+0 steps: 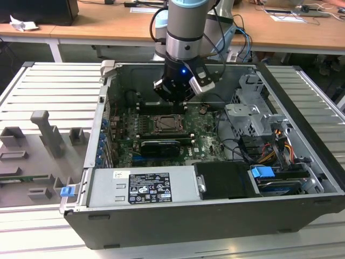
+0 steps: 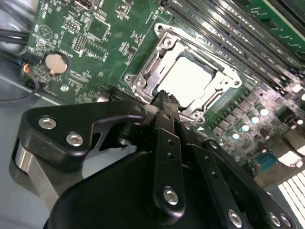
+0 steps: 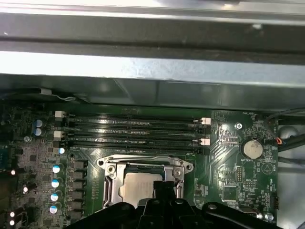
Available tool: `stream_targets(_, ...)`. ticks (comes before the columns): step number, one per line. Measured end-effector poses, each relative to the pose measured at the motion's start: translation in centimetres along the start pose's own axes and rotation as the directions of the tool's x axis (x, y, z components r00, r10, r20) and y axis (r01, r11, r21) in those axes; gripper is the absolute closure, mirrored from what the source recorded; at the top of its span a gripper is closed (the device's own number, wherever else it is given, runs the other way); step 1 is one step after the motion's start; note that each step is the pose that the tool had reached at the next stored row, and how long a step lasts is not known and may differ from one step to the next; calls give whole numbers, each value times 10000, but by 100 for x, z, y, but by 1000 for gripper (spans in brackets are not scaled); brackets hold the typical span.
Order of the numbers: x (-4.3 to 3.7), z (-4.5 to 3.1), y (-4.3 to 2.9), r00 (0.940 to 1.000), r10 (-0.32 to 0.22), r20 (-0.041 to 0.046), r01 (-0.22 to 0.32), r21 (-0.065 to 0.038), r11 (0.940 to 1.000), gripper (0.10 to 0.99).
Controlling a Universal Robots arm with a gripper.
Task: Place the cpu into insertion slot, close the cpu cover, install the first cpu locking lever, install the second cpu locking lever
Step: 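Install the second cpu locking lever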
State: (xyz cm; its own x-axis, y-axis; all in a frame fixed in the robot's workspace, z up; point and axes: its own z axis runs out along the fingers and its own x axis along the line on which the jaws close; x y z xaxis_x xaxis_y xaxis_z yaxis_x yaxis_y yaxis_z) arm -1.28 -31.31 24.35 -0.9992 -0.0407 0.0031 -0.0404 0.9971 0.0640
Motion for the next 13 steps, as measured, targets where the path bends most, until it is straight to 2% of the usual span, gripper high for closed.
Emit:
stream_targets(4,1,-8,-23,10000,0,0,0,0,10000,980)
stream_targets(7,4,-11,-89,10000,0,0,0,-1,10000,980)
stream_targets(10,8,-18,-195,10000,1,0,-1,-1,10000,980)
stream_targets(13,9,-40,-212,10000,1,1,-1,0,10000,980)
